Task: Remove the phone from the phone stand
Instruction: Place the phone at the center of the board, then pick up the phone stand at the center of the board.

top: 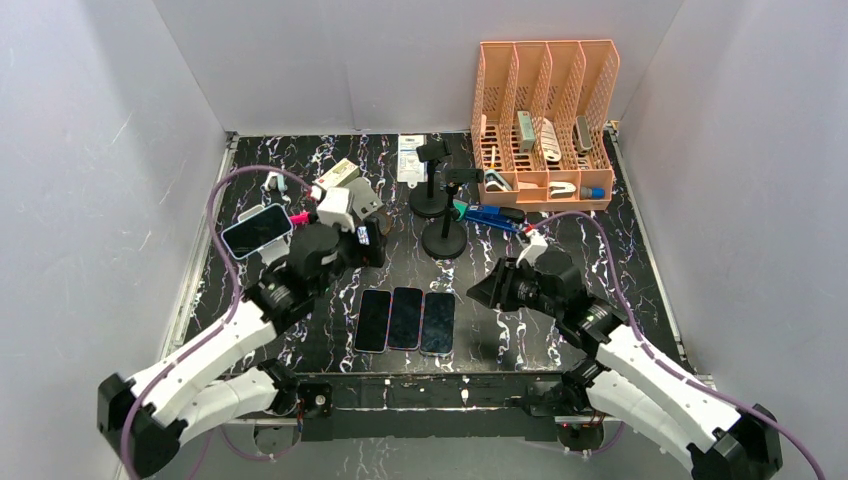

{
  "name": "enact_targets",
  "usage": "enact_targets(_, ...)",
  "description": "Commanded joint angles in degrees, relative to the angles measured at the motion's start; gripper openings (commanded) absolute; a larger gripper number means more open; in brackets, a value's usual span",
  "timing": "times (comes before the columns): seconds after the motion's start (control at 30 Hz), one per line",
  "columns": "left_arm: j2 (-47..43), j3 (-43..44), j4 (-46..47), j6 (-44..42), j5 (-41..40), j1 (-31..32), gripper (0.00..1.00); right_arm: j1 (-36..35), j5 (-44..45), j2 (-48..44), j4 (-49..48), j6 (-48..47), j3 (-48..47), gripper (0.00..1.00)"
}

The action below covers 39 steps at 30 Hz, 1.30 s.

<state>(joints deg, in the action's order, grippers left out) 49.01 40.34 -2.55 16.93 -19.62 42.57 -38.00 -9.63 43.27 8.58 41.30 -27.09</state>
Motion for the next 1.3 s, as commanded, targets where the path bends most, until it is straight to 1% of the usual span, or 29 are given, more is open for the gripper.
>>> enact_targets(0.0, 8.96, 6.82, -4.91, 8.35, 0.94, -5.36, 0.81, -0.06, 3.88, -4.60, 2.93, -1.83, 2.20, 0.49)
enact_targets(0.1, 11.93, 5.54, -0.61, 15.08, 11.99, -16.16, 0.80, -0.06, 3.21, -6.14, 3.29, -1.93, 2.80, 0.49)
enact_targets(0.13, 12.94, 4.76, 1.33, 17.49, 16.93, -19.83, 0.80, -0.06, 2.88, -6.53, 3.35, -1.99, 3.02, 0.49)
enact_targets(0.2, 15.35, 3.49, 6.47, 21.67, 23.31, -25.27, 0.79, -0.06, 2.19, -7.65, 3.22, -2.10, 3.45, 0.49)
enact_targets(0.23, 16.67, 3.22, 8.33, 23.15, 24.73, -26.36, 0.79, -0.06, 1.90, -8.15, 3.02, -2.10, 3.71, 0.49)
enact_targets(0.53, 30.69, 6.77, 17.72, 28.32, 29.86, -31.17, 0.78, -0.06, 1.63, -12.17, 4.07, -3.95, 3.60, 0.49)
enact_targets(0.73, 38.61, 13.57, 15.56, 26.47, 30.23, -32.91, 0.76, -0.06, 2.18, -14.83, 4.62, -4.47, 3.68, 0.49)
enact_targets(0.93, 42.24, 15.44, 16.12, 26.24, 30.37, -33.64, 0.75, -0.06, 2.95, -15.72, 4.36, -4.66, 4.06, 0.49)
enact_targets(1.13, 47.04, 17.82, 18.38, 25.95, 34.03, -34.19, 0.69, -0.06, 3.32, -14.51, 3.41, -4.67, 4.15, 0.49)
enact_targets(1.27, 48.94, 17.28, 21.49, 26.81, 36.12, -34.60, 0.62, -0.06, 3.48, -13.47, 2.86, -4.98, 4.07, 0.49)
